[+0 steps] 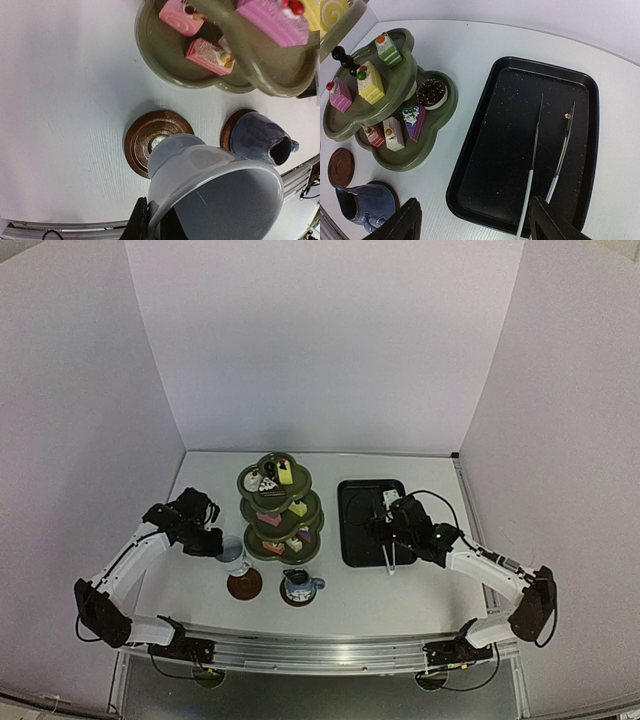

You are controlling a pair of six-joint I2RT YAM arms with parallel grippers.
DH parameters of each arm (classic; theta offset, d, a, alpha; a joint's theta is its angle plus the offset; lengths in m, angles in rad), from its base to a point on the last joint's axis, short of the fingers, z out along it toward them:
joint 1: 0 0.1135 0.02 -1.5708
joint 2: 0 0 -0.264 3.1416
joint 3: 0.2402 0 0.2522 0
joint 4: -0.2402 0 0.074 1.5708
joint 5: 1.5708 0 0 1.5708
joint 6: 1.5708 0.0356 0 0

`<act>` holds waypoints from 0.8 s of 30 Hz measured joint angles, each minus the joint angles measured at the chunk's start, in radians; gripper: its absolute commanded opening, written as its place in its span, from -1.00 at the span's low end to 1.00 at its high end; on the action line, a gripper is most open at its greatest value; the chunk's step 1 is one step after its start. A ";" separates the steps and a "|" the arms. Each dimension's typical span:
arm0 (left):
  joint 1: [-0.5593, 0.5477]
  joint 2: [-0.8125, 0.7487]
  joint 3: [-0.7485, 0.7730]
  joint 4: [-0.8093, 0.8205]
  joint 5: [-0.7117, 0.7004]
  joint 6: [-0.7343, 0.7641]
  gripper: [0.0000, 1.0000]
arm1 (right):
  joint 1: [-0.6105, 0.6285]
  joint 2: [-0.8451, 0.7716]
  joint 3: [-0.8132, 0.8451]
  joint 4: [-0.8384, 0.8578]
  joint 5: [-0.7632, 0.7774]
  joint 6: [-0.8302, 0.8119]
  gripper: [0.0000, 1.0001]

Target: Serve the afternoon tea

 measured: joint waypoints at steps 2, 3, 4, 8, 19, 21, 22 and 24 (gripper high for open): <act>-0.022 0.004 -0.044 0.001 -0.003 -0.057 -1.00 | 0.000 -0.010 -0.010 0.001 -0.001 -0.005 0.43; -0.028 0.007 -0.068 0.004 -0.009 -0.086 -1.00 | 0.000 -0.018 -0.018 0.001 -0.001 -0.007 0.43; -0.037 0.008 -0.092 0.013 -0.021 -0.114 -1.00 | 0.000 -0.029 -0.027 0.000 -0.001 -0.008 0.43; -0.110 -0.002 -0.172 0.060 -0.061 -0.204 -1.00 | 0.000 -0.079 -0.063 -0.002 0.000 -0.010 0.43; -0.163 -0.016 -0.260 0.215 -0.129 -0.328 -1.00 | 0.000 -0.165 -0.113 -0.002 0.004 -0.014 0.43; -0.163 -0.016 -0.275 0.238 -0.141 -0.336 -1.00 | 0.000 -0.166 -0.113 -0.002 0.004 -0.016 0.43; -0.163 -0.016 -0.282 0.246 -0.142 -0.339 -1.00 | 0.000 -0.166 -0.113 -0.002 0.004 -0.018 0.43; -0.163 -0.016 -0.295 0.254 -0.149 -0.346 -1.00 | 0.000 -0.166 -0.113 -0.002 0.004 -0.021 0.43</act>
